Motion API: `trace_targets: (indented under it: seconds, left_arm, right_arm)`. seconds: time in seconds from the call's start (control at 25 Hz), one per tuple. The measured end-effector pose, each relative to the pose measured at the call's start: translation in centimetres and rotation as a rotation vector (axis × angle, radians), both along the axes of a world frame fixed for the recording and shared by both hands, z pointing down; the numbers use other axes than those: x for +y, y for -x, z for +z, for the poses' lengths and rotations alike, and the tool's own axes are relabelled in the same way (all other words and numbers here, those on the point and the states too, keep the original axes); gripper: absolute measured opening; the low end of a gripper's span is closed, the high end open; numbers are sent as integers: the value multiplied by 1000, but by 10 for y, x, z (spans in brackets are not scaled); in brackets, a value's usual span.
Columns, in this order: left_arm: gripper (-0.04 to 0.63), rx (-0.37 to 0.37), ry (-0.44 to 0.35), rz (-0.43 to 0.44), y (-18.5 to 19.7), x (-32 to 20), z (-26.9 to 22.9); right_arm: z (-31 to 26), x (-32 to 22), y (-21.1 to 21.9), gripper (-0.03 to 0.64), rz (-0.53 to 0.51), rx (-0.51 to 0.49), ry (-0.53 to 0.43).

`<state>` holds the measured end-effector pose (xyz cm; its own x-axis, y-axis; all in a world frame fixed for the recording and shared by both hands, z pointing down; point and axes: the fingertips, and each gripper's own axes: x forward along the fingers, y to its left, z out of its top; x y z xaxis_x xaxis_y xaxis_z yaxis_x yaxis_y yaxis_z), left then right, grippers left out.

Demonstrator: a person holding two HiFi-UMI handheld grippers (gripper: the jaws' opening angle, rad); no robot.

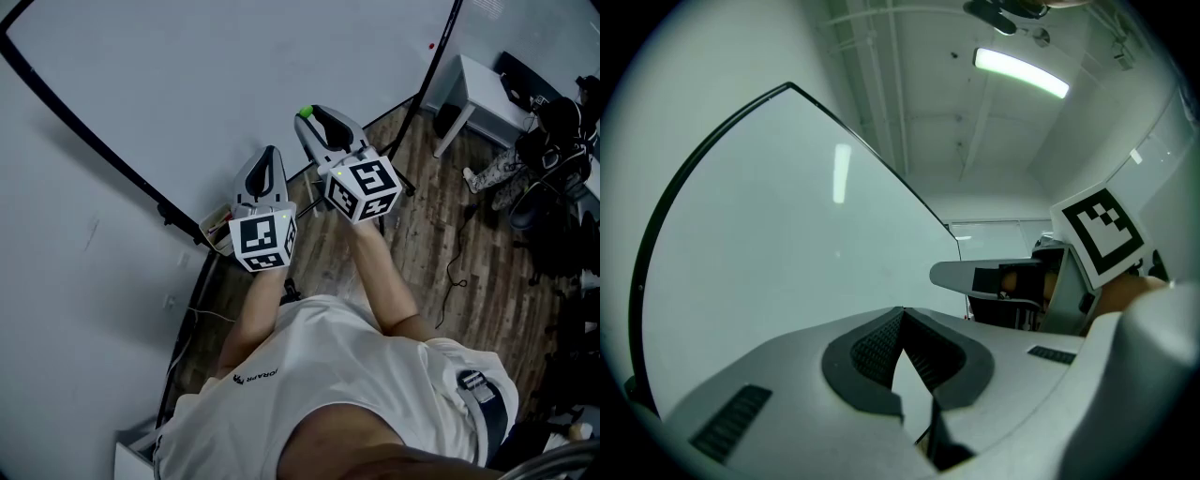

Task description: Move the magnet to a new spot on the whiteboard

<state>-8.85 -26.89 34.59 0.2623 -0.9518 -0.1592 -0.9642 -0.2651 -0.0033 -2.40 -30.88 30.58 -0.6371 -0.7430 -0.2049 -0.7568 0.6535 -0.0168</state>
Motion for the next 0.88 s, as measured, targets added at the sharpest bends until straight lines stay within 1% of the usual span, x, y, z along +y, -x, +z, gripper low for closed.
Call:
trace_targets:
  seconds: [0.88]
  left_arm:
    - [2, 4, 2, -30, 16, 2, 4]
  right_arm:
    - [-14, -24, 13, 130, 10, 12, -11]
